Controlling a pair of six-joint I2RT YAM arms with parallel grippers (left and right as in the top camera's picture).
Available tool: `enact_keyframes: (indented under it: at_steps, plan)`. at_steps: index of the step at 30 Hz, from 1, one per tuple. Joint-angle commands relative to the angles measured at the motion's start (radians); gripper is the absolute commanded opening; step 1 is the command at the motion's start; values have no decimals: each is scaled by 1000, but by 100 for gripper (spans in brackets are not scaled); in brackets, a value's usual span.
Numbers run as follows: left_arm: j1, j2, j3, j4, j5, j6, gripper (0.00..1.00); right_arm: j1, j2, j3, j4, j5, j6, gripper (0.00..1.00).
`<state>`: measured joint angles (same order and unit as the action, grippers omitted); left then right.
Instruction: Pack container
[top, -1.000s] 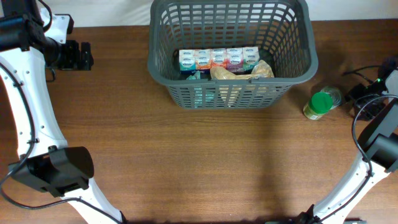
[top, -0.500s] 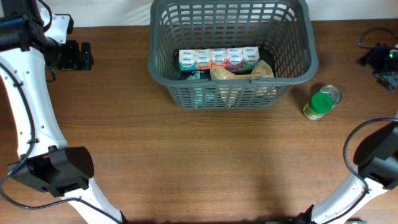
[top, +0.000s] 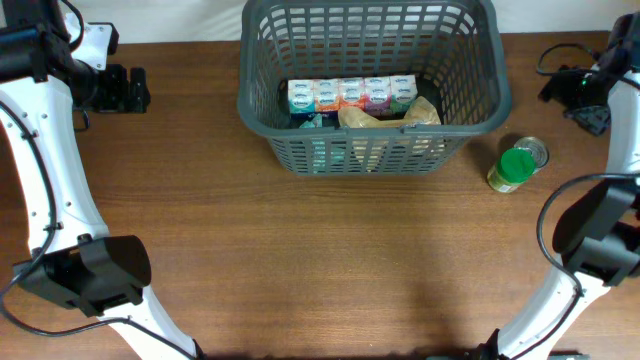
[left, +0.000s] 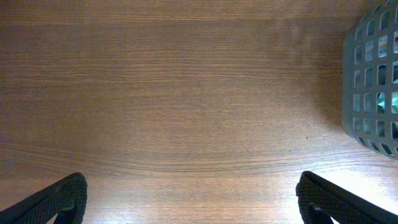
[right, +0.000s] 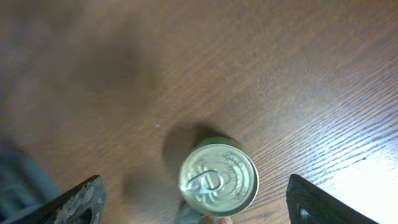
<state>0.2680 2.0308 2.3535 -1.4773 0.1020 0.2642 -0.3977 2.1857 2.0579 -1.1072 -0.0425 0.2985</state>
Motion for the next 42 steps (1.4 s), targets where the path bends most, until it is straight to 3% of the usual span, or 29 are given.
enact_keyframes:
  at_steps: [1,13,25,29,32,42]
  plan:
    - [5,-17,-2,0,14,-13,99,-2,69,-51,7,28,-3,86]
    - [5,-17,-2,0,14,-13,99,-2,177,-119,27,27,-3,87]
    - [5,-17,-2,0,14,-13,99,-2,177,-220,85,25,-2,86]
    - [5,-17,-2,0,14,-13,99,-2,177,-220,83,25,-2,74]
    - [5,-17,-2,0,14,-13,99,-2,177,-220,83,25,-2,56]
    - [5,-17,-2,0,14,-13,99,-9,177,-220,84,26,3,49]
